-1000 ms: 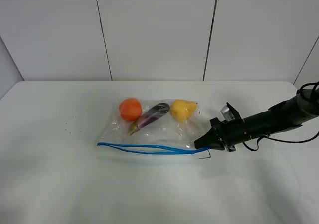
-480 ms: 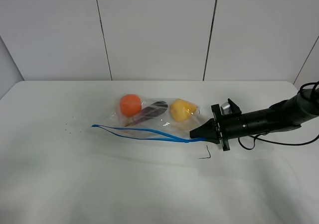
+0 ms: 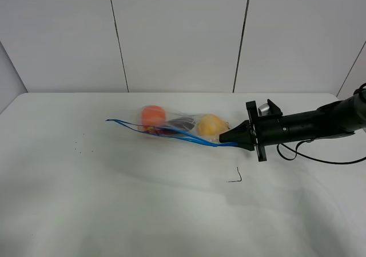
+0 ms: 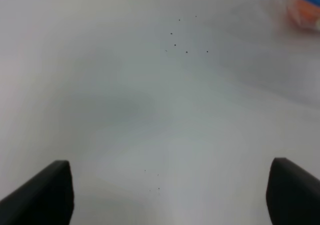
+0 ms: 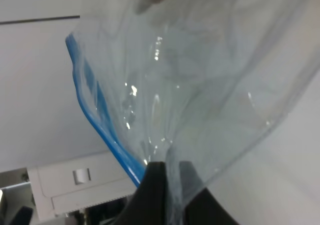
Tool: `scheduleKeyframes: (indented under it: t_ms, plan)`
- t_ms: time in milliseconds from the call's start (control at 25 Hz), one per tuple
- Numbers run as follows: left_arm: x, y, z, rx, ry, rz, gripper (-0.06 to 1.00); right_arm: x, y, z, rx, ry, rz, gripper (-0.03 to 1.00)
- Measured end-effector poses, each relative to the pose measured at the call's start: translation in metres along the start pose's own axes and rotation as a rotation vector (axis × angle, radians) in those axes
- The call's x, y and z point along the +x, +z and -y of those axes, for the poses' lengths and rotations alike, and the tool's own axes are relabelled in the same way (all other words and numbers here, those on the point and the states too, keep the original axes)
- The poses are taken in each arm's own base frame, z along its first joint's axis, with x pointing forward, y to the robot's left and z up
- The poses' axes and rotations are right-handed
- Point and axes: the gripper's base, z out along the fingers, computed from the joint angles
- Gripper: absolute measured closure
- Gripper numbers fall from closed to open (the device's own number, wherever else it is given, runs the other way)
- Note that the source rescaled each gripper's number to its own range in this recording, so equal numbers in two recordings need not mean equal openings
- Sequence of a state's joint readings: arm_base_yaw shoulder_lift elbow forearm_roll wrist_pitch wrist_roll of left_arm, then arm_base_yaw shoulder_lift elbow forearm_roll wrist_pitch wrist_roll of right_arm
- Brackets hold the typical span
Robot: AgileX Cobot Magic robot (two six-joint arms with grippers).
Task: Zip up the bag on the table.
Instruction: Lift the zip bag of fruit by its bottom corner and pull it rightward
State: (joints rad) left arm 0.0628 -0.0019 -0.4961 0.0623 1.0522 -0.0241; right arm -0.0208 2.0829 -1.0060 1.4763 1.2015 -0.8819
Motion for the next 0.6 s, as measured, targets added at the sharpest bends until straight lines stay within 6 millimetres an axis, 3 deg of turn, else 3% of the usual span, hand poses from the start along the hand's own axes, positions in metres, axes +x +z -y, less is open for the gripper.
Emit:
scheduleKeyframes:
  t_ms: [400,600]
  plan:
    - [0.000,0.000,0.000,0.000,0.000,0.000,-0.06,-0.001,0.002,-0.005,-0.024,0.056,0.021,0.97]
    - [0.000,0.000,0.000,0.000,0.000,0.000,-0.06,0.009,0.026,-0.016,-0.042,0.035,-0.027,0.97]
